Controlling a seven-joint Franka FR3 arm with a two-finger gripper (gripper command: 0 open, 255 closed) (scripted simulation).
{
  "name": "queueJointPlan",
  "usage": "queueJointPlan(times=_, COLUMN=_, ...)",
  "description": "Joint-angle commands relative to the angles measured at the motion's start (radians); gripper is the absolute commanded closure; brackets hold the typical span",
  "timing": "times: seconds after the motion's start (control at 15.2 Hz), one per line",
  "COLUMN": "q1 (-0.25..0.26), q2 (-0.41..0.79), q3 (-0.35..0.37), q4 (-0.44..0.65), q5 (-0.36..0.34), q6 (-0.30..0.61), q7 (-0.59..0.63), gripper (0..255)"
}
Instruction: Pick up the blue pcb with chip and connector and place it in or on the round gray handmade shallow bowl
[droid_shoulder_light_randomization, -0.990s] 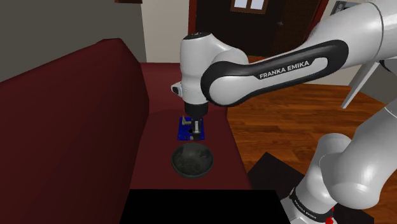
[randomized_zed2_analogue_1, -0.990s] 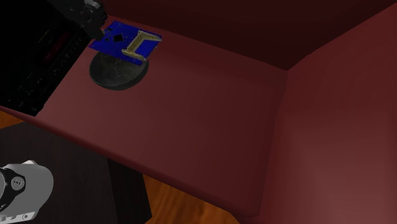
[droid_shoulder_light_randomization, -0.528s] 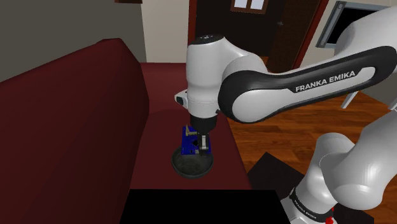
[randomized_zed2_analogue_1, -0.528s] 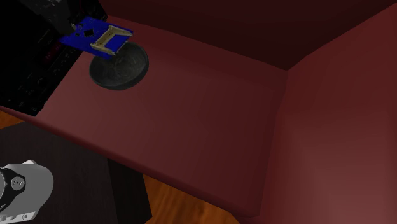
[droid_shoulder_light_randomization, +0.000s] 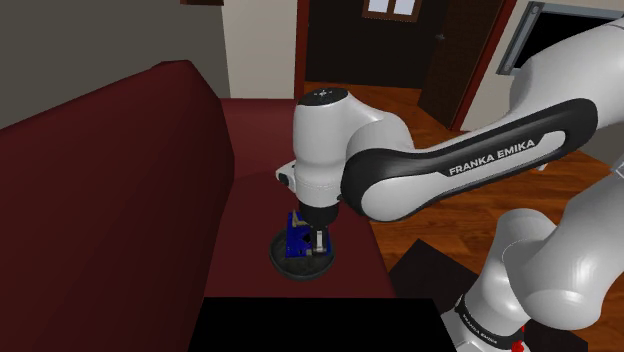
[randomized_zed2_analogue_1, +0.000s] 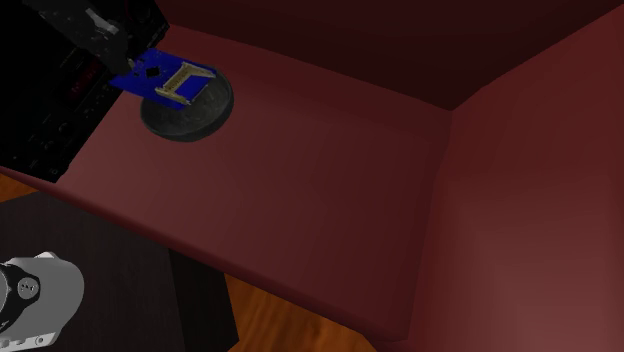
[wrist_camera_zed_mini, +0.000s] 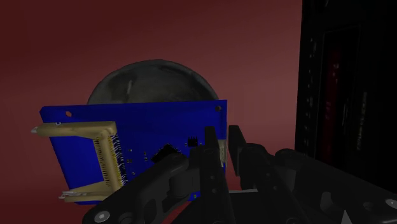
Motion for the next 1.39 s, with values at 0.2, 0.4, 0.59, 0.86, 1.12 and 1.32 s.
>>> queueJointPlan(times=0.2, q1=-0.002, q2=0.033, q3=0.007, q4=-0.038, q5=-0.007, q6=0.071, q7=0.009, gripper=255)
queueJointPlan(times=0.4, q1=-0.003, q2=0.057, q3=0.011, q4=-0.063, q5=-0.012, q6=0.119, q7=0.017, gripper=255)
queueJointPlan(times=0.59, q1=-0.003, q2=0.057, q3=0.011, q4=-0.063, q5=-0.012, q6=0.119, q7=0.017, gripper=255)
queueJointPlan(times=0.86, q1=-0.003, q2=0.057, q3=0.011, q4=-0.063, q5=-0.012, q6=0.119, q7=0.017, gripper=255)
queueJointPlan(times=1.12, q1=-0.003, q2=0.057, q3=0.011, q4=-0.063, q5=-0.012, q6=0.12, q7=0.017, gripper=0)
queueJointPlan(times=1.32, q1=-0.003, q2=0.057, q3=0.011, q4=-0.063, q5=-0.012, q6=0.119, q7=0.017, gripper=0)
